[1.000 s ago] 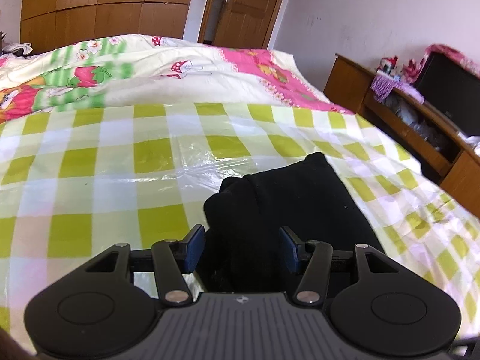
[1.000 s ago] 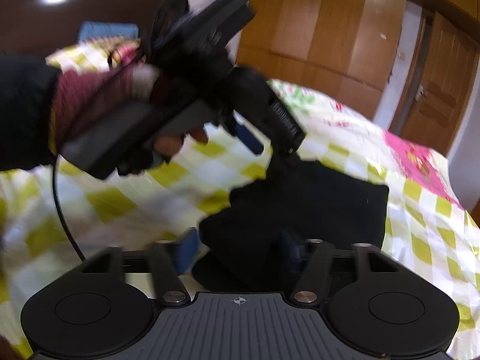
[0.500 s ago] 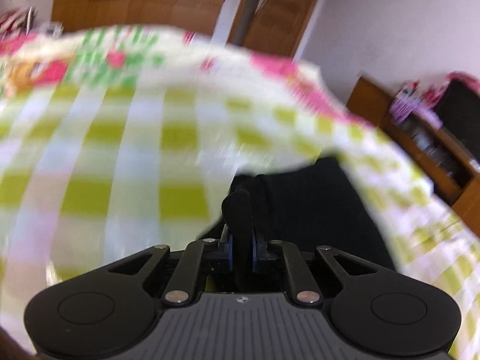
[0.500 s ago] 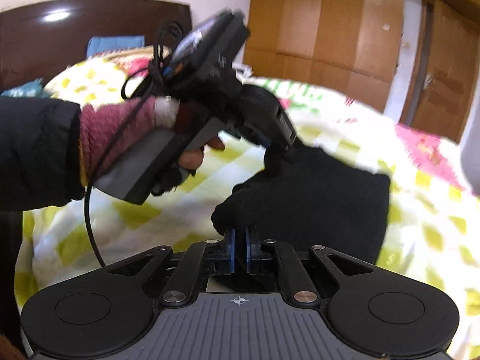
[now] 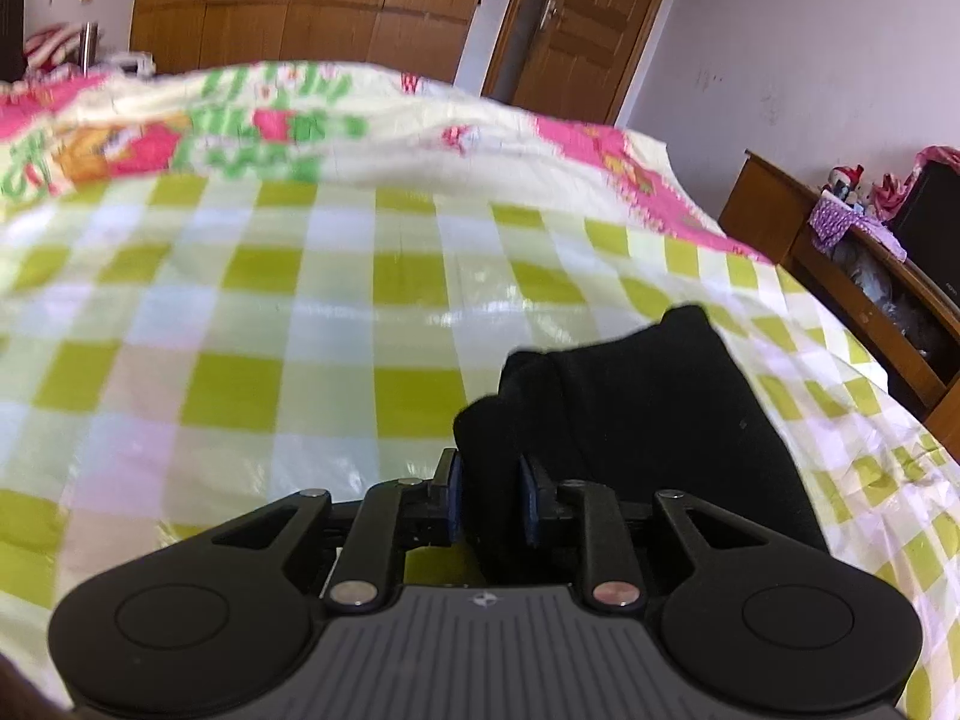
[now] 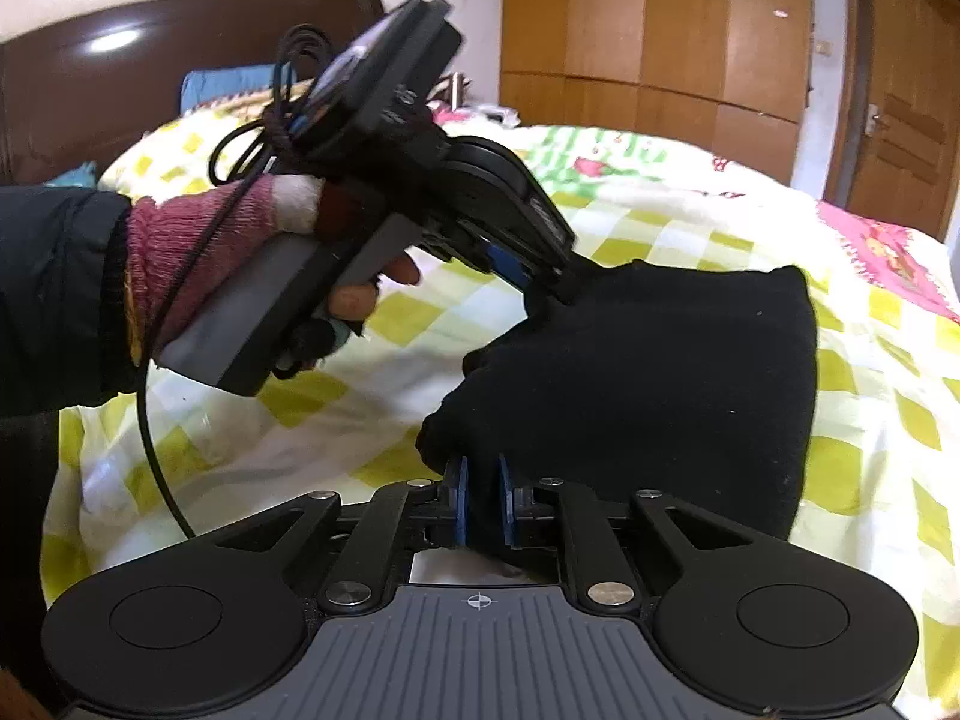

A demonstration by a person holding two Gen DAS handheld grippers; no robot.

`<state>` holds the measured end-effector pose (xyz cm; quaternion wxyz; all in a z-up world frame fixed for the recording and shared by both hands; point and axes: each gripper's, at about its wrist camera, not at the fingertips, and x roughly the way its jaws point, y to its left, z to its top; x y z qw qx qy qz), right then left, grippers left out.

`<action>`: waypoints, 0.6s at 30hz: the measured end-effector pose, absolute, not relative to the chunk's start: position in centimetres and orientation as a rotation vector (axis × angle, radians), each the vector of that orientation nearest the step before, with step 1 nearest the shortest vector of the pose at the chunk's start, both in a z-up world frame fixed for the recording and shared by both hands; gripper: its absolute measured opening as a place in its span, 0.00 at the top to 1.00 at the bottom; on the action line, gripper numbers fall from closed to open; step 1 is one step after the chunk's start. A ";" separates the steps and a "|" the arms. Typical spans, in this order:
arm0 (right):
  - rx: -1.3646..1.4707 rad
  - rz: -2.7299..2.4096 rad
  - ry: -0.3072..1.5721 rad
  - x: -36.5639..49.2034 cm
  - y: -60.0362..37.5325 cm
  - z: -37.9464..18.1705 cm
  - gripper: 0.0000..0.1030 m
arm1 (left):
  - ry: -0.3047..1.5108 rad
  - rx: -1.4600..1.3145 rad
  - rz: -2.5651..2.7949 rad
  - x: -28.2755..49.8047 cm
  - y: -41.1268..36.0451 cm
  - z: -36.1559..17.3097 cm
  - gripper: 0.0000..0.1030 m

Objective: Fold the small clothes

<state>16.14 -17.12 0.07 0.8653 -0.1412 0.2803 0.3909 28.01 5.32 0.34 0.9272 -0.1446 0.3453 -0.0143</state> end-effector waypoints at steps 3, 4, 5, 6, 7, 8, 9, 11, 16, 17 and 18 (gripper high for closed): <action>-0.245 0.816 0.579 15.4 -17.8 0.6 0.84 | 0.648 -0.211 -0.010 27.3 4.4 2.3 0.64; -0.226 0.810 0.580 15.1 -18.1 0.8 0.82 | 0.633 -0.190 -0.002 27.1 4.1 2.7 0.64; -0.211 0.805 0.578 14.9 -18.4 1.0 0.82 | 0.618 -0.178 0.004 26.9 3.9 3.2 0.64; -0.192 0.800 0.575 14.6 -18.8 1.3 0.82 | 0.600 -0.170 0.002 26.6 3.6 3.7 0.64; -0.172 0.790 0.572 14.5 -19.4 1.5 0.82 | 0.589 -0.163 -0.009 26.5 3.3 4.0 0.64; -0.152 0.773 0.570 14.5 -20.1 1.8 0.82 | 0.571 -0.145 -0.022 26.4 2.7 4.5 0.64; -0.132 0.749 0.568 14.6 -20.7 2.1 0.82 | 0.559 -0.128 -0.037 26.4 2.1 4.7 0.64; -0.083 0.681 0.563 15.1 -22.4 2.2 0.82 | 0.560 -0.106 -0.083 27.3 0.7 4.9 0.64; -0.029 0.541 0.565 17.2 -24.0 1.0 0.79 | 0.650 -0.107 -0.105 30.7 -1.7 1.6 0.64; -0.048 0.525 0.597 17.7 -23.7 0.4 0.79 | 0.685 -0.103 -0.088 31.0 -1.8 0.6 0.64; -0.060 0.516 0.660 18.4 -23.4 -0.4 0.79 | 0.731 -0.107 -0.068 31.3 -1.7 -0.6 0.62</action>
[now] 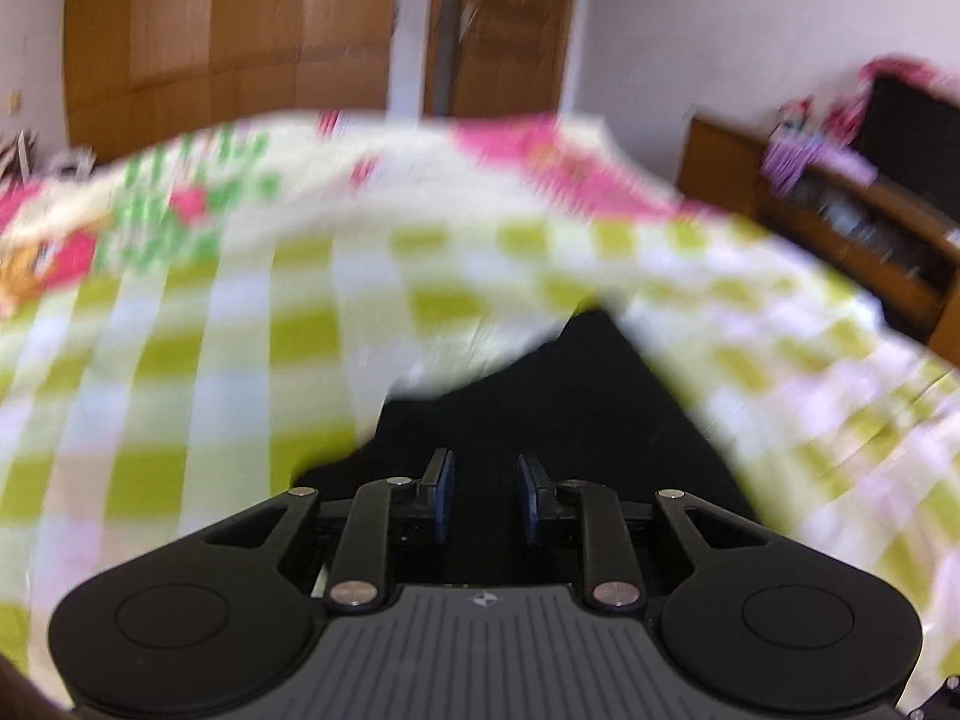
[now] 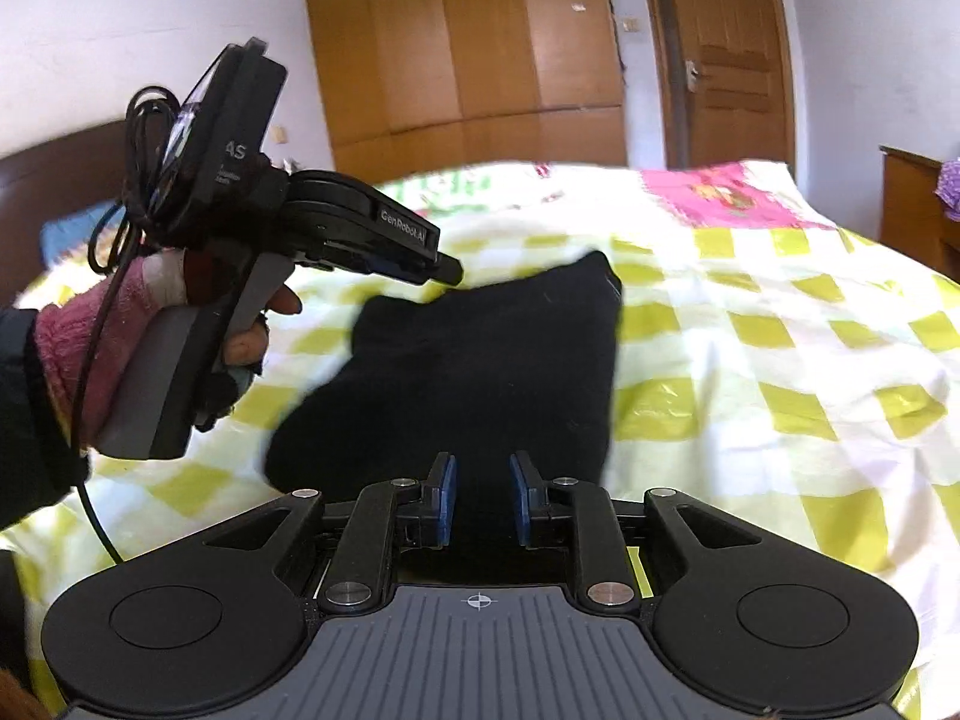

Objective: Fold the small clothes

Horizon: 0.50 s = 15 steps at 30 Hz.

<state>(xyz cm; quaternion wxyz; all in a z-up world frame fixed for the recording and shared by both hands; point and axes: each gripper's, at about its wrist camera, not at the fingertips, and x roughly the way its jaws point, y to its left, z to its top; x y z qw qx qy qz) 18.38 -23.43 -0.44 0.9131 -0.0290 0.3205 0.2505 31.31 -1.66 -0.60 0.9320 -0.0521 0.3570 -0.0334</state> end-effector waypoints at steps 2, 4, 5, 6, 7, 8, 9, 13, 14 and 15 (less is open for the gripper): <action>-0.070 0.521 0.707 18.8 -23.2 -1.5 0.79 | 0.745 -0.110 -0.053 30.7 -1.2 -2.0 0.62; -0.087 0.531 0.700 18.2 -23.2 -1.5 0.80 | 0.732 -0.109 -0.046 29.8 -1.0 -1.4 0.62; -0.081 0.527 0.697 18.0 -23.4 -1.1 0.79 | 0.731 -0.128 -0.048 29.2 -0.7 -0.9 0.62; -0.061 0.521 0.689 17.7 -23.7 -0.6 0.79 | 0.728 -0.146 -0.050 28.8 -0.5 -0.5 0.62; -0.043 0.520 0.681 17.5 -23.9 -0.2 0.79 | 0.722 -0.162 -0.051 28.1 -0.3 -0.1 0.62; -0.033 0.518 0.673 17.2 -23.9 0.1 0.79 | 0.713 -0.171 -0.056 27.1 -0.3 0.3 0.62; -0.035 0.515 0.667 17.0 -23.8 0.3 0.79 | 0.704 -0.168 -0.062 26.1 -0.5 0.5 0.62; -0.074 0.496 0.727 17.4 -22.4 -0.9 0.76 | 0.728 -0.115 -0.068 23.1 -1.5 -0.3 0.60; -0.080 0.482 0.746 17.7 -22.1 -1.3 0.76 | 0.739 -0.100 -0.060 22.6 -1.7 -0.7 0.59; -0.079 0.473 0.747 17.6 -21.9 -1.2 0.76 | 0.739 -0.098 -0.053 22.0 -1.7 -0.8 0.59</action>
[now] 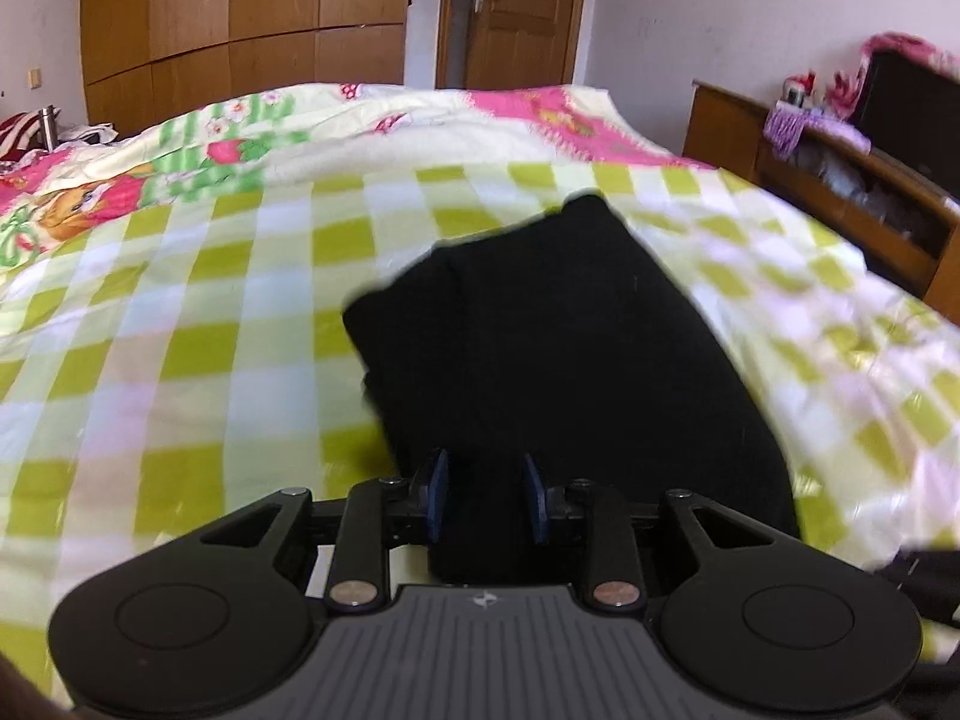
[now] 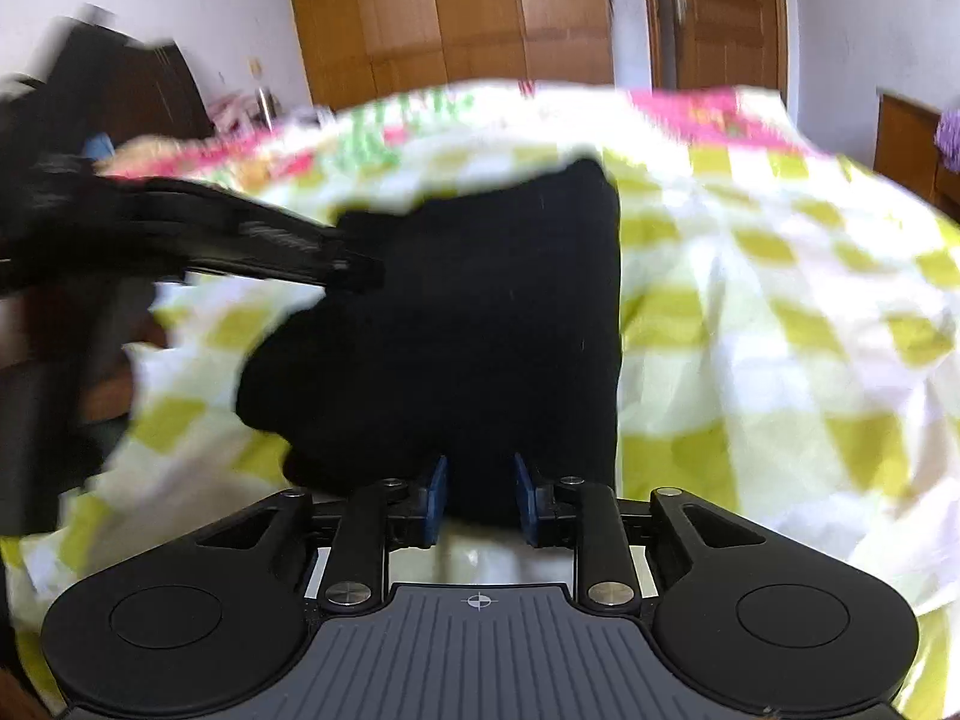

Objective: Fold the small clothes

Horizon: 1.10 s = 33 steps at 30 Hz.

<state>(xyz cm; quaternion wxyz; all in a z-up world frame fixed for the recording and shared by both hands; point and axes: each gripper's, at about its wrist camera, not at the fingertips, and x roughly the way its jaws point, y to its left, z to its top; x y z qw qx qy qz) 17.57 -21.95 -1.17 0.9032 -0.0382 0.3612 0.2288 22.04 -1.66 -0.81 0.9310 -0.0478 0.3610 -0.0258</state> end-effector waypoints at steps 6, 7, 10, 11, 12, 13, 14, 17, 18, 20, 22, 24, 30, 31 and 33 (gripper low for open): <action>-0.087 0.456 0.702 15.9 -21.8 0.9 0.74 | 0.747 -0.183 -0.059 20.4 -0.4 0.3 0.56; -0.093 0.439 0.704 15.7 -21.7 0.9 0.74 | 0.754 -0.193 -0.059 20.1 -0.3 0.4 0.56; -0.074 0.411 0.719 15.8 -21.9 1.0 0.74 | 0.755 -0.196 -0.059 18.8 -0.6 0.6 0.52; -0.065 0.404 0.723 15.7 -22.0 1.1 0.74 | 0.760 -0.191 -0.061 18.4 -0.8 0.6 0.51; -0.061 0.399 0.726 15.6 -22.1 1.1 0.74 | 0.766 -0.184 -0.066 18.0 -1.0 0.7 0.49; -0.061 0.399 0.726 15.6 -22.1 1.1 0.74 | 0.771 -0.178 -0.068 17.7 -1.3 0.7 0.47; -0.058 0.389 0.726 15.4 -22.2 1.3 0.74 | 0.775 -0.176 -0.071 17.3 -1.5 0.8 0.46; -0.048 0.376 0.735 15.0 -22.4 1.4 0.74 | 0.791 -0.174 -0.084 16.3 -2.1 0.9 0.44; -0.035 0.370 0.744 14.6 -22.7 1.5 0.74 | 0.801 -0.176 -0.089 15.9 -2.4 0.9 0.43; -0.030 0.362 0.748 14.2 -22.8 1.6 0.74 | 0.815 -0.181 -0.098 15.2 -2.8 0.7 0.41; -0.026 0.357 0.747 13.8 -22.9 1.6 0.71 | 0.825 -0.177 -0.102 14.6 -3.2 0.5 0.40; -0.017 0.352 0.752 13.4 -23.1 1.8 0.68 | 0.838 -0.165 -0.091 14.2 -3.6 0.4 0.36; -0.007 0.324 0.758 12.4 -23.7 1.9 0.68 | 0.848 -0.143 -0.059 13.5 -4.1 0.5 0.24; -0.004 0.320 0.761 12.3 -23.7 1.9 0.68 | 0.849 -0.148 -0.056 13.4 -4.1 0.5 0.23; 0.003 0.312 0.769 12.2 -23.8 1.8 0.68 | 0.857 -0.157 -0.053 13.3 -4.0 0.5 0.19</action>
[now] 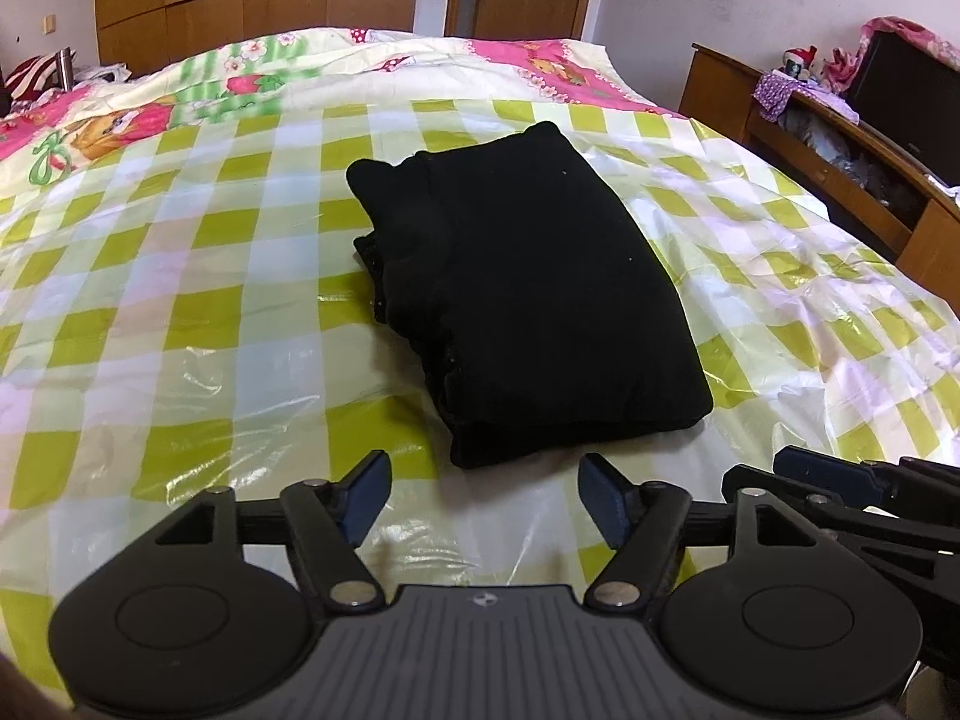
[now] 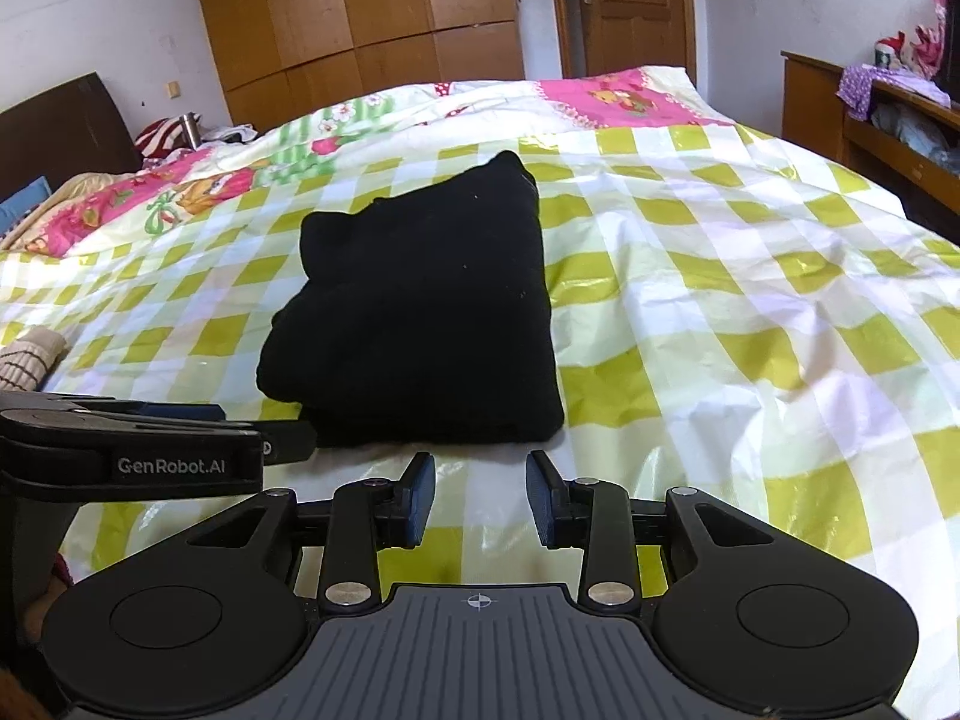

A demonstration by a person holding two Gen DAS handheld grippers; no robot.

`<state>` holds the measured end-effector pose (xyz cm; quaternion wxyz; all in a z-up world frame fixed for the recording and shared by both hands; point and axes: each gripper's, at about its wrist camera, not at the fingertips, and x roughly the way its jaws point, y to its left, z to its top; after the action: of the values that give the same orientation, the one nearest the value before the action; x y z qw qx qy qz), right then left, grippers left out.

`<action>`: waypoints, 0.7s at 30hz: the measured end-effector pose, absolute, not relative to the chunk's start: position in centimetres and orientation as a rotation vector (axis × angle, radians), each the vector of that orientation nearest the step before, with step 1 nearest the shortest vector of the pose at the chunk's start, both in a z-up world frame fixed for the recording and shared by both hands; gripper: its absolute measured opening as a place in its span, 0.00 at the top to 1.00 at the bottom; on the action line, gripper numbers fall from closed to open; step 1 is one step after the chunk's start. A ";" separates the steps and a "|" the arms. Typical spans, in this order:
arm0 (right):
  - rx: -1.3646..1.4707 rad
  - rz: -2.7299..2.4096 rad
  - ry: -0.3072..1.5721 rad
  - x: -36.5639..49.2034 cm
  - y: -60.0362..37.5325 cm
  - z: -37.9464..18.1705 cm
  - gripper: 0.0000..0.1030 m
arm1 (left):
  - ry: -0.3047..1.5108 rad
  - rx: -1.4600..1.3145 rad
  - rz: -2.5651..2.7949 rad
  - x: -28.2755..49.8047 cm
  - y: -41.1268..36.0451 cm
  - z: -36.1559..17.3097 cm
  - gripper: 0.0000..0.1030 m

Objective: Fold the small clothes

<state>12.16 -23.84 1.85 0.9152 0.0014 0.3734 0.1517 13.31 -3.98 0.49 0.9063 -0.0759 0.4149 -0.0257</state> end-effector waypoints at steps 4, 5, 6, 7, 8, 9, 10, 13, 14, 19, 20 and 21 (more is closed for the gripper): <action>0.008 0.301 0.774 12.0 -24.0 1.8 0.68 | 0.867 -0.151 -0.046 12.9 -4.2 0.2 0.13; 0.005 0.294 0.778 11.9 -24.0 1.8 0.68 | 0.870 -0.150 -0.046 12.7 -4.2 0.1 0.11; 0.004 0.289 0.784 11.9 -23.9 1.7 0.68 | 0.872 -0.152 -0.047 12.6 -4.2 0.0 0.11; 0.003 0.287 0.792 11.9 -23.9 1.6 0.67 | 0.873 -0.153 -0.048 12.5 -4.2 0.0 0.11; 0.002 0.285 0.799 11.9 -23.9 1.6 0.67 | 0.874 -0.153 -0.047 12.3 -4.2 0.0 0.10; 0.002 0.285 0.802 11.9 -24.0 1.5 0.67 | 0.874 -0.149 -0.044 12.2 -4.3 -0.1 0.09; 0.004 0.286 0.803 11.8 -24.0 1.5 0.67 | 0.873 -0.143 -0.042 12.1 -4.3 -0.1 0.09; 0.011 0.287 0.800 11.6 -24.0 1.6 0.67 | 0.882 -0.117 -0.029 11.9 -4.5 -0.3 0.08; 0.011 0.286 0.800 11.6 -24.0 1.6 0.67 | 0.885 -0.110 -0.024 11.8 -4.6 -0.4 0.08; 0.012 0.280 0.810 11.4 -23.9 1.5 0.62 | 0.885 -0.094 -0.017 11.4 -4.9 -0.4 0.05; 0.011 0.280 0.812 11.4 -23.8 1.5 0.62 | 0.885 -0.090 -0.015 11.4 -5.0 -0.3 0.02; 0.013 0.282 0.814 11.4 -23.8 1.4 0.62 | 0.887 -0.085 -0.014 11.3 -5.1 -0.3 0.01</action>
<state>11.41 -23.85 1.42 0.9086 0.0061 0.3947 0.1365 11.33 -5.09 -0.32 0.9023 -0.0412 0.4290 -0.0067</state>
